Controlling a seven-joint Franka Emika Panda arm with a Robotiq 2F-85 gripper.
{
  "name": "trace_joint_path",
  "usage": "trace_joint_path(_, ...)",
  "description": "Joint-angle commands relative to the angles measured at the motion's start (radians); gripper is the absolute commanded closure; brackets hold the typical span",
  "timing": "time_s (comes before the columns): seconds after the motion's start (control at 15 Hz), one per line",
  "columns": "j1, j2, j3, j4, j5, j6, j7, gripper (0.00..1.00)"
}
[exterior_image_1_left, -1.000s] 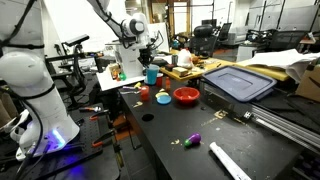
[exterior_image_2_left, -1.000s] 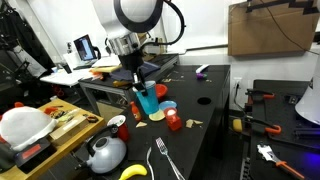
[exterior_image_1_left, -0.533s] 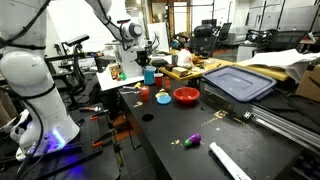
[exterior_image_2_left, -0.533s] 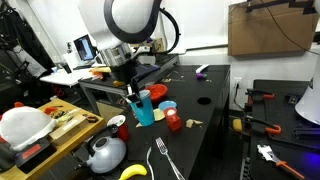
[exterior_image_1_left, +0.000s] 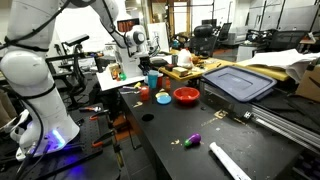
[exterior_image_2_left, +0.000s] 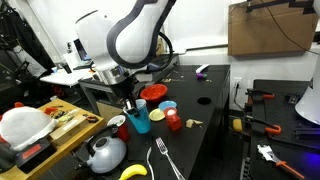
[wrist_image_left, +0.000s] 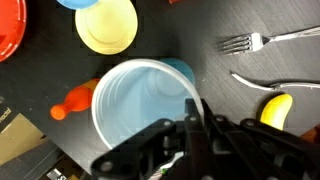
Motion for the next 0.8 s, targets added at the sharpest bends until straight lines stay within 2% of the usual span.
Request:
trace_joint_path(0.0, 0.028, 0.037, -0.033, 0.025, -0.042, 0.037, 0.03, 0.99)
trace_joint_path(0.2, 0.033, 0.049, -0.042, 0.026, -0.051, 0.042, 0.033, 0.99)
trace_joint_path(0.27, 0.033, 0.048, -0.042, 0.024, -0.049, 0.034, 0.032, 0.96)
trace_joint_path(0.33, 0.032, 0.041, -0.042, 0.016, -0.046, 0.031, 0.029, 0.7)
trace_joint_path(0.4, 0.031, 0.036, -0.04, 0.012, -0.043, 0.026, 0.026, 0.68)
trace_joint_path(0.73, 0.021, -0.021, -0.036, -0.012, -0.029, 0.002, 0.025, 0.33)
